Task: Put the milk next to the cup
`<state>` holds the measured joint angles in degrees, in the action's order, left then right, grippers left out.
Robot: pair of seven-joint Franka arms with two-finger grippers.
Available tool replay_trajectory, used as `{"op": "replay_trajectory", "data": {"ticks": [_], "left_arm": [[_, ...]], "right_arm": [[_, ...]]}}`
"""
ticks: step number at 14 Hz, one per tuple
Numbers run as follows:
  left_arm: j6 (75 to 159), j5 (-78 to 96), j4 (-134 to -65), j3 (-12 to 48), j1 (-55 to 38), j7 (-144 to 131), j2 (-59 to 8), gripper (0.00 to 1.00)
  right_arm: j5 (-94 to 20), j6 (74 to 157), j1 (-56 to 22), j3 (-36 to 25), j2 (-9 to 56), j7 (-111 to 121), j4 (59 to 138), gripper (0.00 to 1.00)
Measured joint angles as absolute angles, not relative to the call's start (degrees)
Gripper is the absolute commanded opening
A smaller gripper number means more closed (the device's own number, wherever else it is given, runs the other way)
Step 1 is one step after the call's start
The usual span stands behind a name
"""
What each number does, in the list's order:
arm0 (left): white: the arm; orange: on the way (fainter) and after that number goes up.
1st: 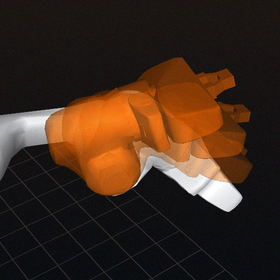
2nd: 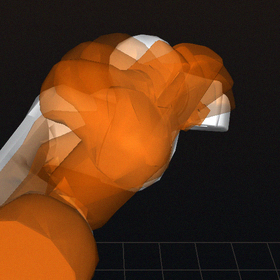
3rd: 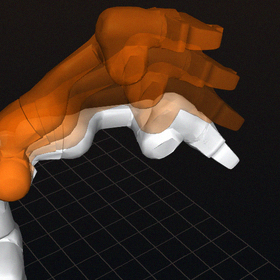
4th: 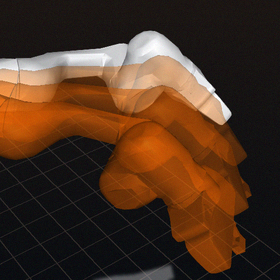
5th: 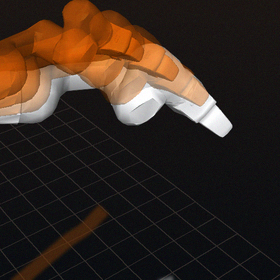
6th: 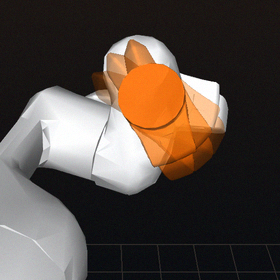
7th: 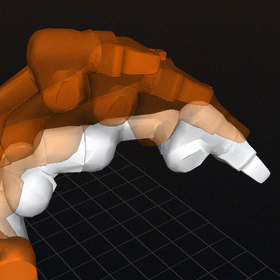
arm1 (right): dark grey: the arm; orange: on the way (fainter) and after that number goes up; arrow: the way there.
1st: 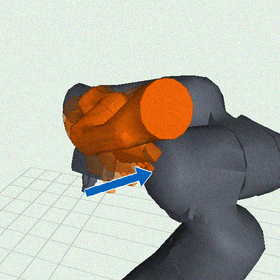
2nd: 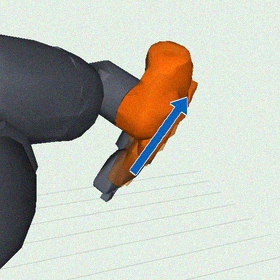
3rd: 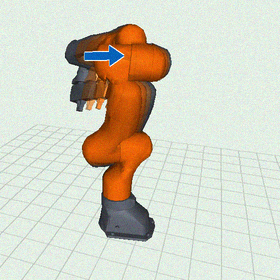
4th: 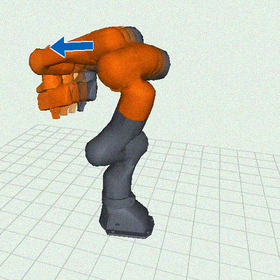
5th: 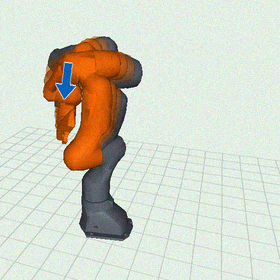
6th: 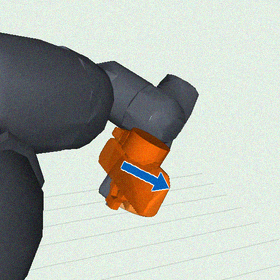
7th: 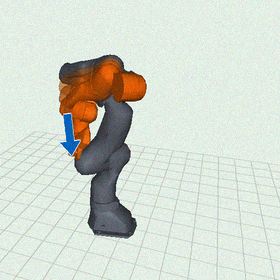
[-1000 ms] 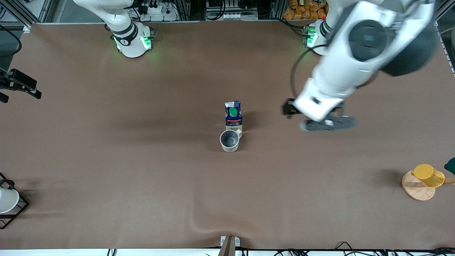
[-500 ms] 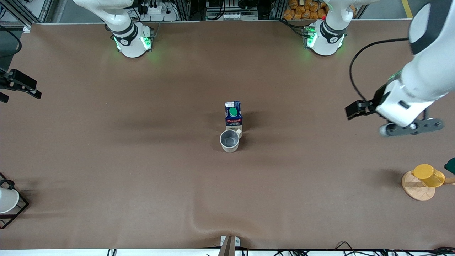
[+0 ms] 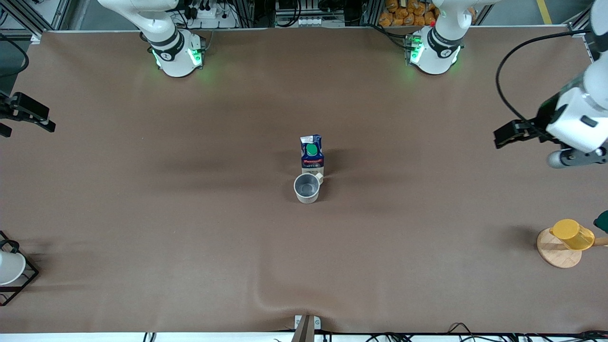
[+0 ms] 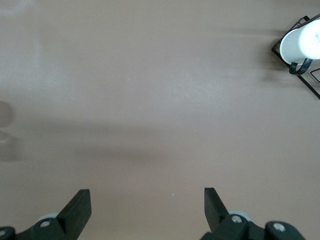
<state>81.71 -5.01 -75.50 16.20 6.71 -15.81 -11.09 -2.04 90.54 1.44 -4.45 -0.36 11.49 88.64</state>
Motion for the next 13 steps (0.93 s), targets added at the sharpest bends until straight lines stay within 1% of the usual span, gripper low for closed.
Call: {"op": "replay_trajectory", "data": {"ticks": [4,6,9,13], "left_arm": [[81.71,-4.31,-79.03,8.01,2.77,-8.72,-7.45,1.0],[81.81,-3.95,-81.37,5.35,1.7,-7.38,-5.18,1.0],[81.87,-3.83,-82.98,3.96,0.92,-6.58,-3.1,1.0],[82.0,-3.83,-83.16,3.29,0.56,-2.16,-2.65,1.0]], "right_arm": [[-2.03,90.54,1.46,-4.5,-0.36,11.47,88.65,1.0],[-2.03,90.54,1.46,-4.51,-0.36,11.47,88.65,1.0],[-2.03,90.54,1.47,-4.52,-0.36,11.47,88.65,1.0],[-2.03,90.54,1.47,-4.53,-0.36,11.46,88.66,1.0]]}}
